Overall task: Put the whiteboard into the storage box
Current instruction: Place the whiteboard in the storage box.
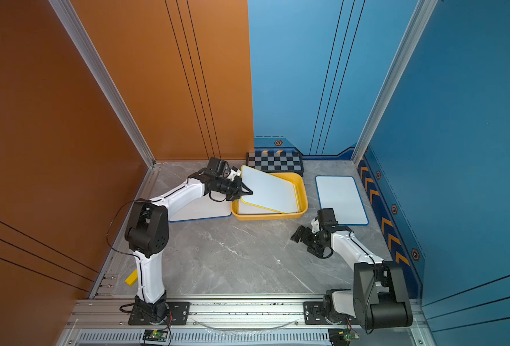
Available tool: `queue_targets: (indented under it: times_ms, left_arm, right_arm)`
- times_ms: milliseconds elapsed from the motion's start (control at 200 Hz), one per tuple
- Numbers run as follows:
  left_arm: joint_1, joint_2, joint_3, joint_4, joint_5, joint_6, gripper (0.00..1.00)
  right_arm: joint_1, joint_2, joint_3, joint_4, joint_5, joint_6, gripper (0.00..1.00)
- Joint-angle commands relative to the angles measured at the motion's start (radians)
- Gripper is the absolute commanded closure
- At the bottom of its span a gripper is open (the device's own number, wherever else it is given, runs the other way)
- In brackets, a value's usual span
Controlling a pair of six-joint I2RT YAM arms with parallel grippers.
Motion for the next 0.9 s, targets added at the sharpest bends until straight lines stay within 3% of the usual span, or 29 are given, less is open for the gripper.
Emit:
queue_targets:
  times_ms: [0,380,696,896]
  left_arm:
    - [-0.006,0.01,0.003,0.015,0.041,0.031,0.83]
    - [0.022,0.057,0.004,-0.041,0.044,0.042,0.69]
    - [0.021,0.079,0.056,-0.288,-0.116,0.182,0.63]
    - [0.018,0.088,0.067,-0.329,-0.139,0.201,0.63]
  right_arm:
    - [0.015,0.043,-0.021,-0.014,0.025,-0.006,0.07]
    - [0.035,0.055,-0.023,-0.003,0.024,-0.006,0.07]
    - [0.04,0.041,-0.032,-0.002,0.019,-0.003,0.07]
    - [0.041,0.029,-0.046,0.001,0.02,-0.003,0.07]
